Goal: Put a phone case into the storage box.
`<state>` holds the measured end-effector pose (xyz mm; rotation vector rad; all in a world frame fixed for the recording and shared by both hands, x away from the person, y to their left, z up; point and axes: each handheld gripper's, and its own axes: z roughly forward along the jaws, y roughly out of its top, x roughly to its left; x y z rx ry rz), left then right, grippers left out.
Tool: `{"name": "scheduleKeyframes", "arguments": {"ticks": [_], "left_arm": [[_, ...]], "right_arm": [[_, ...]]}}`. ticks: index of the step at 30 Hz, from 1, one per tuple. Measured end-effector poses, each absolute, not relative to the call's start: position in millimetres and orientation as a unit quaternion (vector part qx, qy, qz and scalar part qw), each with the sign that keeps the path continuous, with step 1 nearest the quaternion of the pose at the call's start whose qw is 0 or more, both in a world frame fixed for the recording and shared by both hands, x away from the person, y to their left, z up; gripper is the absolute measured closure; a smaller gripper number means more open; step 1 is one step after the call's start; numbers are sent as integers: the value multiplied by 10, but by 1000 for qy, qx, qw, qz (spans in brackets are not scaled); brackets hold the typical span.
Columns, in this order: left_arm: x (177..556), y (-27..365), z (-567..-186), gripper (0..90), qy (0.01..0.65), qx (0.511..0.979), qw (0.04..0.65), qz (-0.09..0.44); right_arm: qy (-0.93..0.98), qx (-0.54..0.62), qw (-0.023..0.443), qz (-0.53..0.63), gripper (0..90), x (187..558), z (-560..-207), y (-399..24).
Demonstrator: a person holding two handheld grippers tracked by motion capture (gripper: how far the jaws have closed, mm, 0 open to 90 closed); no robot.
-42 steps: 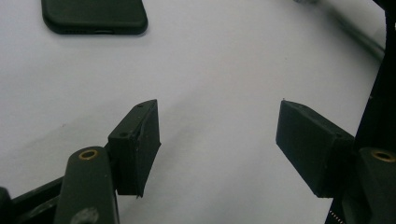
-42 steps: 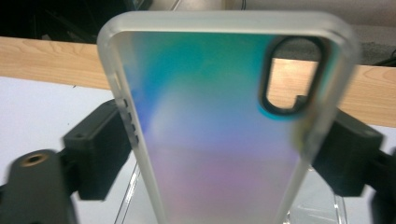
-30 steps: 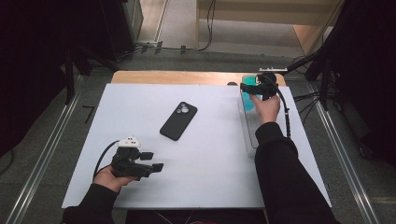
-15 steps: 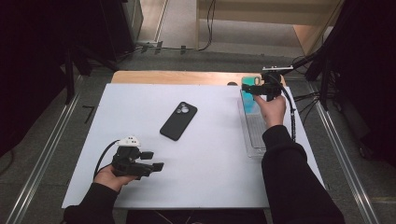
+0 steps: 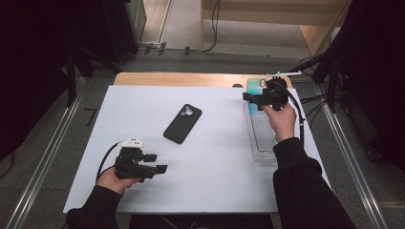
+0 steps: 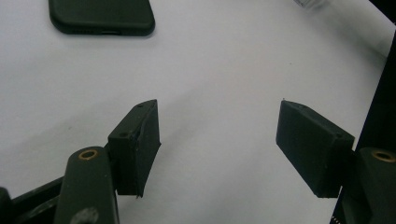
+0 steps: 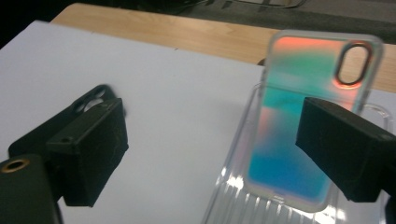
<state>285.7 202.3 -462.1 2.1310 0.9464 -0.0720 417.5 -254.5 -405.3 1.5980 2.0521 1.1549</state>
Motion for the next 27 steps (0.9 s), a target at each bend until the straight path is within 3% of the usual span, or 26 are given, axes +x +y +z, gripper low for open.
{"name": "scheduleKeyframes", "arguments": {"ticks": [4, 6, 16, 18, 27], "left_arm": [[2875, 2027, -4617, 307, 376, 837, 396, -31], [2881, 2024, -4610, 307, 375, 837, 397, -31], [2905, 2027, -4595, 307, 374, 838, 396, -32], [2909, 2028, -4593, 308, 373, 837, 398, -35], [2918, 2043, -4591, 308, 374, 836, 401, -33]], "right_arm": [[733, 531, 140, 402, 78, 4060, -4034, -2441], [740, 522, 132, 404, 134, 4014, -4024, -2402], [769, 479, 82, 414, 144, 3777, -4048, -2229], [775, 470, 77, 416, 195, 3727, -4050, -2200], [794, 438, 45, 420, 244, 3477, -4085, -2124]]}}
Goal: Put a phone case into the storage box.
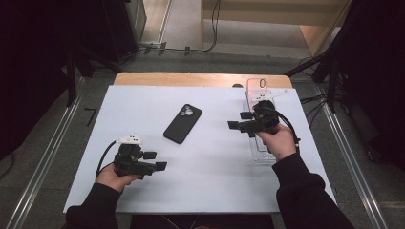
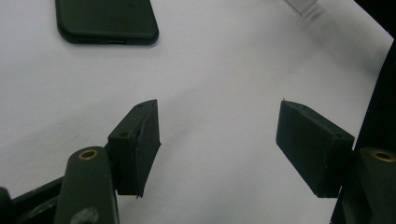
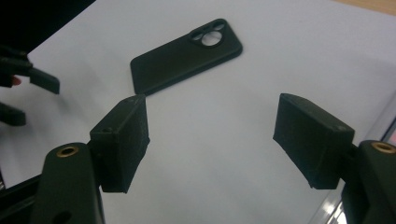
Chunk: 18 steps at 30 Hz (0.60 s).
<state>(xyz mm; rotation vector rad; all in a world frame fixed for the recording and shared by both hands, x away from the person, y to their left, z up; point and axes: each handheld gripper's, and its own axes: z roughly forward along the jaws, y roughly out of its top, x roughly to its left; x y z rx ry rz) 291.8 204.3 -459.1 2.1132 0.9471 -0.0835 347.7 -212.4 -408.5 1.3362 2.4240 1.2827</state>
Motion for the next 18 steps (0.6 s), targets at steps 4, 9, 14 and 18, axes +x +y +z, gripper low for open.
{"name": "scheduleKeyframes", "arguments": {"ticks": [4, 9, 14, 18], "left_arm": [[2927, 2060, -4592, 308, 378, 833, 402, -37], [2953, 2044, -4596, 308, 375, 833, 405, -42], [2938, 2068, -4582, 308, 379, 830, 407, -40], [2927, 2061, -4570, 308, 380, 829, 409, -39]], "right_arm": [[795, 424, 30, 432, 245, 3354, -4134, -2134], [804, 404, 17, 436, 245, 3243, -4202, -2139], [813, 393, 14, 429, 243, 3120, -4284, -2159], [820, 383, 11, 426, 238, 3013, -4340, -2202]]}}
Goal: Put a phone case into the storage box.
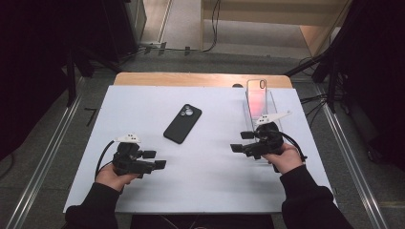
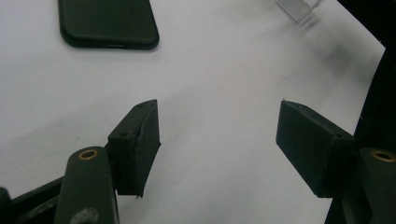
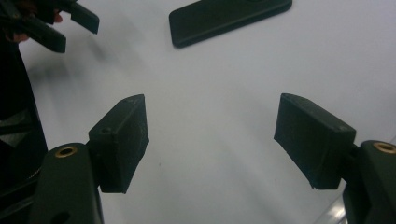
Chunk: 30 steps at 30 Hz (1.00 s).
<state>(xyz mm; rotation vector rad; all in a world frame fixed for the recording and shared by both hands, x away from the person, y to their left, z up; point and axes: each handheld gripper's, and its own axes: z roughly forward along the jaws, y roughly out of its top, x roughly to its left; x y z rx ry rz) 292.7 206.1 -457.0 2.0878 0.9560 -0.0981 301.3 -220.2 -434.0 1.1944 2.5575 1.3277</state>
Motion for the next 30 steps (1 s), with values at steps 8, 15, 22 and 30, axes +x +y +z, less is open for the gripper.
{"name": "scheduleKeyframes", "arguments": {"ticks": [8, 15, 22, 30], "left_arm": [[2927, 2039, -4576, 308, 377, 831, 407, -39], [2922, 2042, -4573, 308, 376, 832, 407, -35], [2919, 2036, -4573, 308, 374, 833, 407, -34], [2903, 2012, -4537, 308, 371, 828, 420, -27]], "right_arm": [[831, 368, 4, 418, 226, 2817, -4423, -2271], [837, 359, -2, 413, 217, 2684, -4546, -2307], [839, 365, 2, 403, 212, 2589, -4628, -2379], [832, 373, -4, 411, 212, 2561, -4691, -2445]]}}
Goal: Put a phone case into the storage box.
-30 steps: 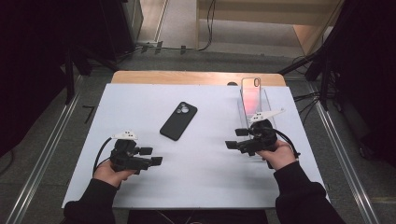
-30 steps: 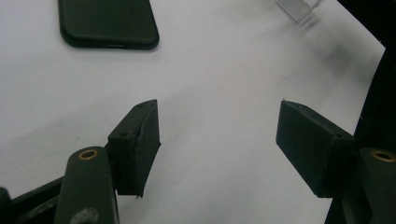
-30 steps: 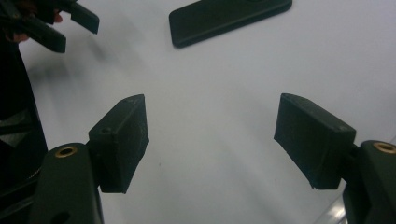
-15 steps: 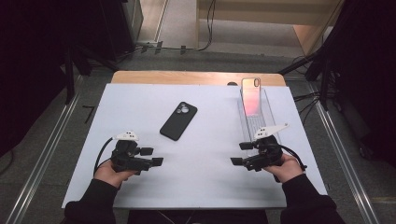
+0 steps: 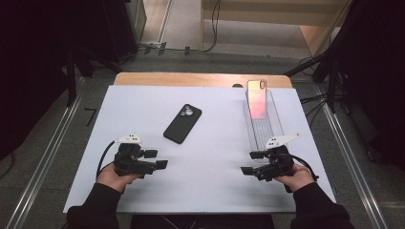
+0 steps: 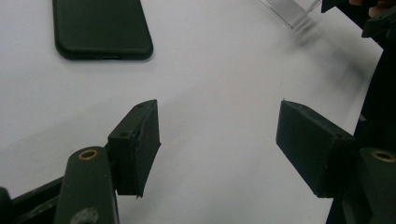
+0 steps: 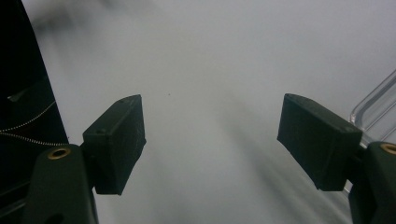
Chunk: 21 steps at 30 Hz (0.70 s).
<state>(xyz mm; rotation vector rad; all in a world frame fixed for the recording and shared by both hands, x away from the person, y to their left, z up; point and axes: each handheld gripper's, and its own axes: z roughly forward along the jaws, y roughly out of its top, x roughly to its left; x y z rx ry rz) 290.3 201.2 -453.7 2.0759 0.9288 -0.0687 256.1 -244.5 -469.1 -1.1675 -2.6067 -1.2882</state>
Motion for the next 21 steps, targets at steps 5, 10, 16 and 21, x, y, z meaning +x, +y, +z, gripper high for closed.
{"name": "scheduleKeyframes", "arguments": {"ticks": [5, 10, 16, 21], "left_arm": [[2934, 1985, -4513, 307, 378, 826, 418, -24], [3007, 1964, -4494, 306, 378, 826, 418, -11], [3120, 1929, -4477, 282, 379, 826, 417, -1], [3192, 1881, -4488, 263, 382, 827, 414, 1]], "right_arm": [[-833, -372, 9, -410, 212, 2560, -4704, -2442], [-835, -369, 9, -408, 212, 2559, -4719, -2439], [-835, -373, 4, -405, 212, 2555, -4727, -2446], [-835, -374, 0, -403, 212, 2538, -4734, -2450]]}}
